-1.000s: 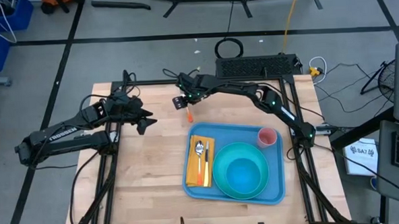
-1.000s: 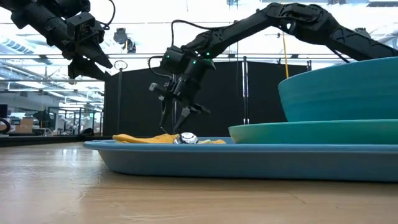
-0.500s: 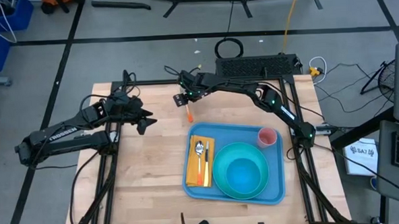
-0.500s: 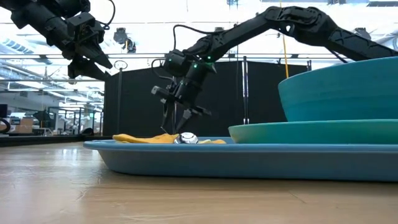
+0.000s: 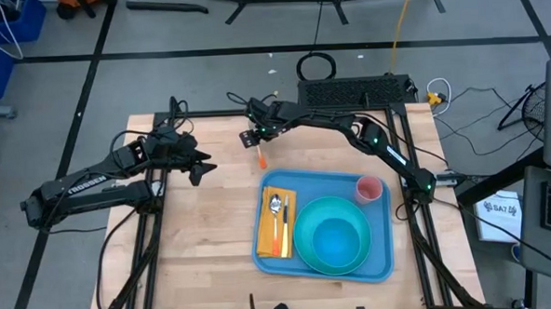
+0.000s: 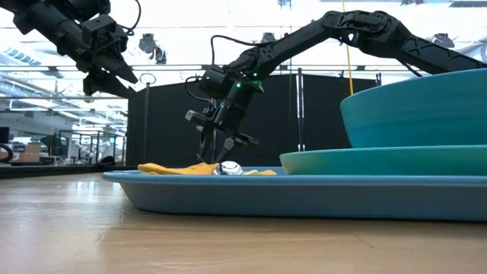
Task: Set up tray
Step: Put the orange fork on top of the yellow napkin
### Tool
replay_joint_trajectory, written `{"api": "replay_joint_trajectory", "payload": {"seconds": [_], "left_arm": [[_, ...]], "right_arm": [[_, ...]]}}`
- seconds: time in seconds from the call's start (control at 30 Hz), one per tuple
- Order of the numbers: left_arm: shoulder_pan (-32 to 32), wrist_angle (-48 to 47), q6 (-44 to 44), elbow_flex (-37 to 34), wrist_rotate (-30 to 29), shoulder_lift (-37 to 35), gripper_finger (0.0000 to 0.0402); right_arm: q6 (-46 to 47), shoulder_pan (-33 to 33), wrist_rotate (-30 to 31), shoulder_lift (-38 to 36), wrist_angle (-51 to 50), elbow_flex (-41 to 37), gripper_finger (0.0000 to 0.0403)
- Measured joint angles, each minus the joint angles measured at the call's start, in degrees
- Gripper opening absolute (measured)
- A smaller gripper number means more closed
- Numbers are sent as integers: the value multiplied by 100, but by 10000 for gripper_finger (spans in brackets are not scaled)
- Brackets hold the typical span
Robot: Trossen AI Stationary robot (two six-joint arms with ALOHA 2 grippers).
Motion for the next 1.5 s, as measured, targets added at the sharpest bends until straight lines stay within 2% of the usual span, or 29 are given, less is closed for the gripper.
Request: {"api": "replay_joint_trajectory", "payload": {"seconds": [0.5, 0.97, 1.17, 1.33, 1.5], "left_arm": [[0, -2, -2, 0, 0, 0, 246], [0, -1, -3, 0, -2, 0, 246], [0, 17, 181, 0, -4, 0, 246], [0, 21, -164, 0, -348, 0, 246], [4, 78, -498, 0, -276, 11, 246]], "right_arm": [[508, -13, -482, 0, -241, 47, 193], [677, 32, -633, -2, -292, 63, 180], [1148, 31, -795, -30, -150, 63, 180], [1352, 157, -515, -380, 105, 61, 180], [1189, 481, -68, -912, 86, 63, 180]]}}
